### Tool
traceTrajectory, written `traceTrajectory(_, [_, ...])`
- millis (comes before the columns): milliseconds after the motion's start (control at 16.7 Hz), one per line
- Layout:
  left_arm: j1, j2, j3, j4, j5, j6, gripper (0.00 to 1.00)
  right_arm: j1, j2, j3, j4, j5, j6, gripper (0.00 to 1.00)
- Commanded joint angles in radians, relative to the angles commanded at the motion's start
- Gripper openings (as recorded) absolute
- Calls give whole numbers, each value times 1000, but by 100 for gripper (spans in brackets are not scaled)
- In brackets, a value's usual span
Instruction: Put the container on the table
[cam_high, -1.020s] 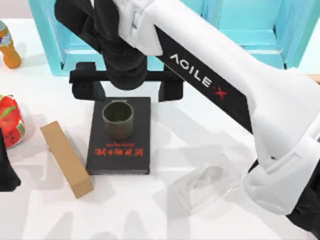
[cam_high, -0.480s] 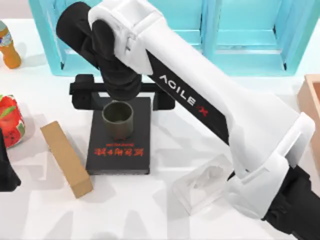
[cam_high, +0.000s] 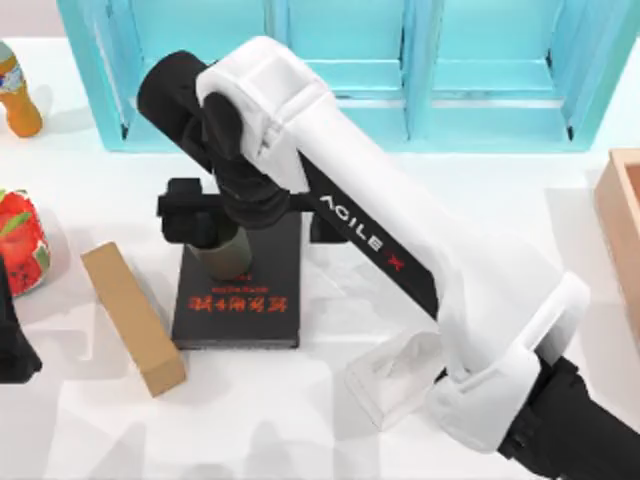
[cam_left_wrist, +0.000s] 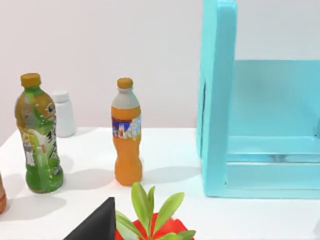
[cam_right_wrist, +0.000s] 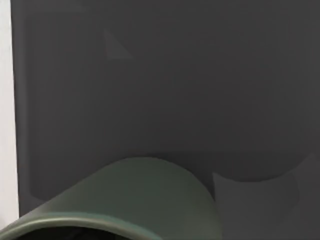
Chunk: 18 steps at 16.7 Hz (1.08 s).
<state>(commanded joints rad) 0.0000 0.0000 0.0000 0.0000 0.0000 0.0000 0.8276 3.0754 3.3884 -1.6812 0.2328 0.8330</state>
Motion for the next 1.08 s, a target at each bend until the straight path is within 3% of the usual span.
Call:
traceTrajectory(120, [0,0,0,0,0,0,100,0,0,0,0,0,0,100])
traceTrajectory(900, [0,0,0,0,0,0,100,0,0,0,0,0,0,2])
traceTrajectory(1080, [0,0,0,0,0,0,100,0,0,0,0,0,0,0])
